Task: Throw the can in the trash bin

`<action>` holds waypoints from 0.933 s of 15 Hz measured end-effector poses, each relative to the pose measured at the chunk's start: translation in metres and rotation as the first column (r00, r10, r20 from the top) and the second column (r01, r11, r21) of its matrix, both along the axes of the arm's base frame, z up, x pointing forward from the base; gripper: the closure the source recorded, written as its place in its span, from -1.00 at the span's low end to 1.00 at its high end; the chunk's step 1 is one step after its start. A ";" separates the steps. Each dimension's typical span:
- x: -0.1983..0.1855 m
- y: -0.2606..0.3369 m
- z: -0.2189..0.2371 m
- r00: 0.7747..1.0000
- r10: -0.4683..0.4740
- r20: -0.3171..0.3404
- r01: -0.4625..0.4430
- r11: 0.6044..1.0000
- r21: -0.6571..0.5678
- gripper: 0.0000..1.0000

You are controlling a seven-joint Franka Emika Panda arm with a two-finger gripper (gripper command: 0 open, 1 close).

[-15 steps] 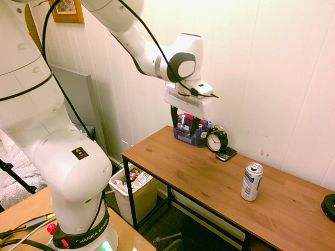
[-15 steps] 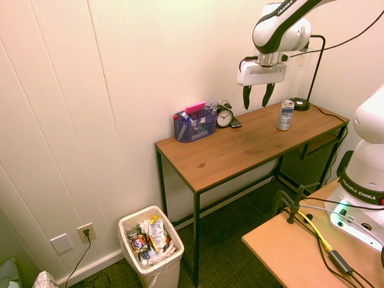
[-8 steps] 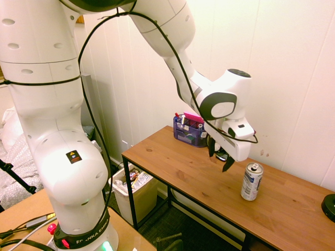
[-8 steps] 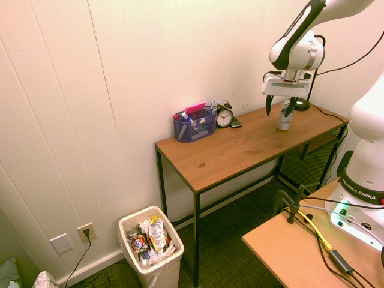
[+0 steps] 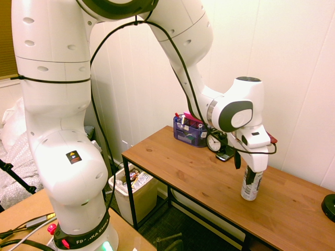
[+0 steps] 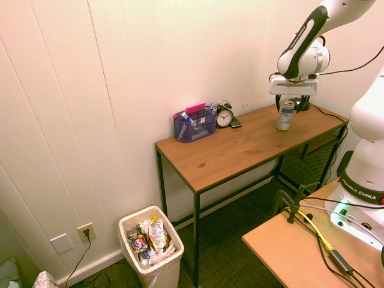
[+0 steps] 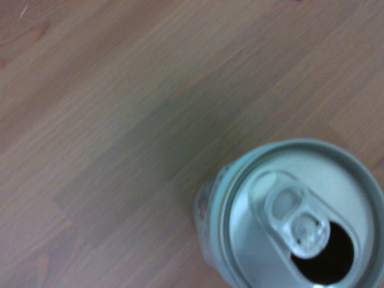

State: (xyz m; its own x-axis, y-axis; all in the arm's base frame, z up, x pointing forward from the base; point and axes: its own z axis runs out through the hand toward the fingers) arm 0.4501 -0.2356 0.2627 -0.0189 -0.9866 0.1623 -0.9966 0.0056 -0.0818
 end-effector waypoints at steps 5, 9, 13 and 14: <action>0.013 -0.010 -0.008 1.000 -0.022 0.013 0.023 0.999 -0.044 1.00; 0.021 -0.007 -0.010 1.000 -0.012 0.016 0.013 0.998 -0.060 1.00; 0.022 -0.007 -0.010 1.000 -0.014 0.017 0.015 0.998 -0.059 1.00; 0.022 -0.007 -0.010 1.000 -0.016 0.018 0.017 0.998 -0.058 1.00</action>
State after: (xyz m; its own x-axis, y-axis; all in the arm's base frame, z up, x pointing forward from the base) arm 0.4716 -0.2424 0.2528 -0.0389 -0.9750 0.2187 -0.9948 0.0172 -0.1002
